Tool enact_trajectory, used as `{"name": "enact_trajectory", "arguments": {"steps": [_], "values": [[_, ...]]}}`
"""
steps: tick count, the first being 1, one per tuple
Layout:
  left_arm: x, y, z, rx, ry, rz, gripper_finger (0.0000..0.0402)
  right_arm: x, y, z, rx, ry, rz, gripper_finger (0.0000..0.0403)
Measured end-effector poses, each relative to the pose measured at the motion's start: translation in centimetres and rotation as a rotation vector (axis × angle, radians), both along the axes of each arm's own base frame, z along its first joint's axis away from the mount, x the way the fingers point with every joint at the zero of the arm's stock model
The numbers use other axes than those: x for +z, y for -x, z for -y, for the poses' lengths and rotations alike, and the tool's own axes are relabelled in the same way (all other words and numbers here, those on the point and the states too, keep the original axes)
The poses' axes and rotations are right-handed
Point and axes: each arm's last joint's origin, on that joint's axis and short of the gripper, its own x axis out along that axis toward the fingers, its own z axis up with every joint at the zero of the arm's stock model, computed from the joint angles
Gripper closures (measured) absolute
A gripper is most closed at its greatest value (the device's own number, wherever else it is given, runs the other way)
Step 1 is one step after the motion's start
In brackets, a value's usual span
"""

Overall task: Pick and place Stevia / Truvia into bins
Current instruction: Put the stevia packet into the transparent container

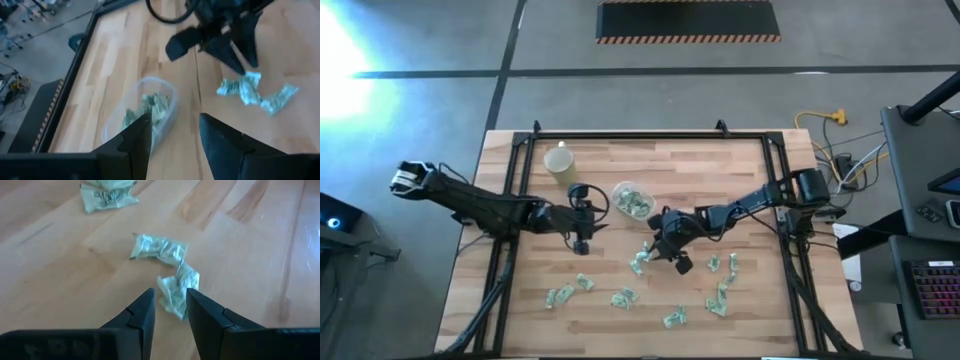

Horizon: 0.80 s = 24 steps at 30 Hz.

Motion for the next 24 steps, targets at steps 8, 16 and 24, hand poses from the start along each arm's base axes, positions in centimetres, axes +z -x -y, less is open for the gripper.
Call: {"name": "enact_trajectory", "arguments": {"steps": [8, 16, 24], "values": [[-0.4, 0.8, -0.1, 0.001, -0.001, 0.007, 0.0253, 0.3, -0.2, 0.0, 0.007, 0.011, 0.023, 0.0308], [-0.4, 0.7, -0.1, 0.001, -0.001, 0.01, 0.0253, -0.1, -0.4, 0.0, 0.009, 0.014, 0.017, 0.0314], [-0.5, 0.8, -0.1, 0.001, -0.002, 0.006, 0.0253, -1.5, -1.2, -0.1, 0.011, 0.02, -0.019, 0.032]]}}
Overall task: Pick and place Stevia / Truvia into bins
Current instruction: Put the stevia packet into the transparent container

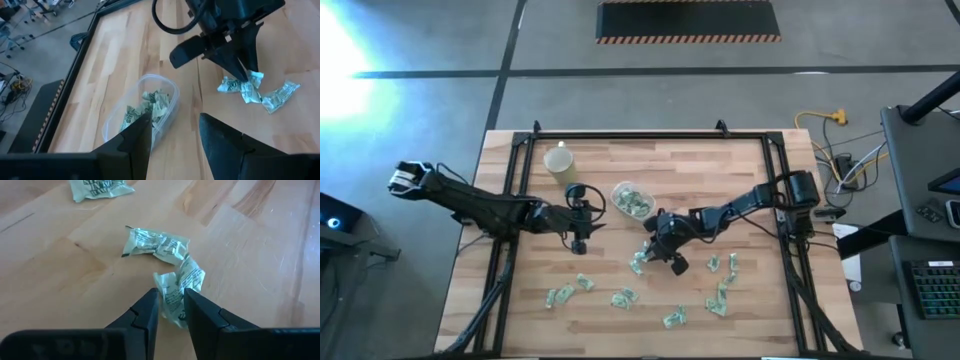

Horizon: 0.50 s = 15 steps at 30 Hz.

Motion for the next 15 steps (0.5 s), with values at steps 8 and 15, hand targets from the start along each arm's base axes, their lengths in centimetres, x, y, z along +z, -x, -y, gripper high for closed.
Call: {"name": "enact_trajectory", "arguments": {"steps": [8, 15], "values": [[0.0, 0.0, 0.0, -0.002, 0.0, 0.0, 0.0253, 0.1, -0.5, 0.0, -0.002, 0.001, -0.006, 0.0343], [0.0, 0.0, 0.0, -0.002, 0.0, 0.0, 0.0253, 0.9, -0.2, 0.0, 0.001, 0.005, -0.015, 0.0389]]}}
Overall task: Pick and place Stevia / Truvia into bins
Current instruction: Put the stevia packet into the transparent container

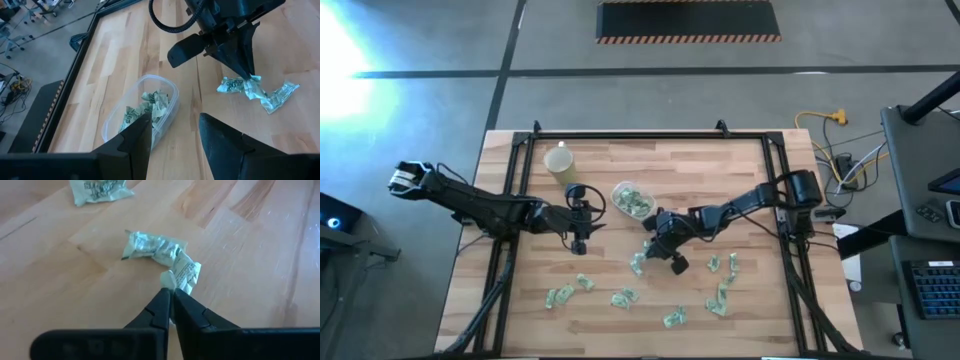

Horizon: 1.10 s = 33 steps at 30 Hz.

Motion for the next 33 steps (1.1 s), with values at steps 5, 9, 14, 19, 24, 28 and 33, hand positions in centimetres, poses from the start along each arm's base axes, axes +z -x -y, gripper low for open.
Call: {"name": "enact_trajectory", "arguments": {"steps": [5, 9, 14, 19, 24, 28, 33], "values": [[0.0, 0.0, 0.0, 0.0, -0.001, 0.0, 0.0253, 1.1, 0.1, 0.0, 0.002, -0.001, 0.034, 0.0394], [0.0, 0.0, 0.0, 0.0, -0.001, -0.001, 0.0253, 1.9, 0.2, 0.1, -0.001, 0.017, 0.053, 0.0394], [0.0, 0.0, 0.0, -0.001, -0.001, -0.002, 0.0253, 3.2, 0.5, 0.7, -0.106, 0.147, 0.075, 0.0394], [0.0, 0.0, 0.0, -0.001, -0.001, 0.0, 0.0253, 4.4, 0.4, 2.2, -0.259, 0.28, 0.127, 0.0394], [-0.1, -0.1, 0.0, -0.001, -0.003, -0.006, 0.0253, 4.8, 0.1, 4.7, -0.383, 0.277, 0.157, 0.0394], [-0.1, -0.1, 0.0, -0.002, -0.003, -0.005, 0.0253, 4.8, 0.3, 6.9, -0.491, 0.227, 0.147, 0.0394], [-0.1, -0.1, 0.0, -0.002, -0.003, -0.005, 0.0253, 4.5, 0.5, 8.6, -0.57, 0.174, 0.131, 0.0394]]}}
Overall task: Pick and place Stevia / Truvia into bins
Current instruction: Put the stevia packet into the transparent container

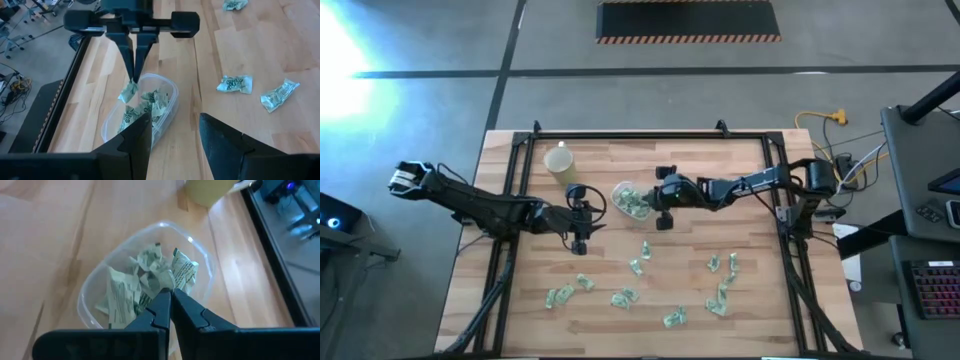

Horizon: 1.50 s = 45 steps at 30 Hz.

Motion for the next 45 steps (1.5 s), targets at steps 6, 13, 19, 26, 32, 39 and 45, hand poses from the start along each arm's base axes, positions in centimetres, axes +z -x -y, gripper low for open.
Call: {"name": "enact_trajectory", "arguments": {"steps": [6, 13, 19, 26, 32, 39, 45], "values": [[0.0, 0.0, 0.0, 0.0, 0.0, 0.0, 0.0253, -0.7, -0.1, 0.0, 0.014, 0.0, -0.022, 0.0394], [0.0, 0.0, 0.0, 0.0, 0.0, 0.0, 0.0253, -0.8, -0.1, 0.0, 0.015, 0.003, -0.025, 0.0394], [0.0, 0.0, 0.0, 0.0, 0.0, 0.0, 0.0253, -0.8, -0.1, 0.0, 0.005, -0.009, -0.019, 0.0391], [0.0, 0.0, 0.0, 0.0, 0.0, 0.0, 0.0253, -0.8, -0.1, 0.0, 0.0, -0.016, -0.018, 0.0344], [0.0, 0.0, 0.0, 0.0, 0.0, 0.0, 0.0253, -0.7, -0.2, 0.0, -0.001, -0.017, -0.017, 0.0299], [-0.4, 0.1, 0.0, 0.0, -0.002, -0.012, 0.0253, -0.2, 0.0, -0.5, 0.015, -0.014, -0.026, 0.0279], [-0.7, 0.2, 0.0, 0.009, 0.018, -0.022, 0.0253, 0.9, 1.1, -1.8, 0.065, -0.035, -0.109, 0.0282]]}}
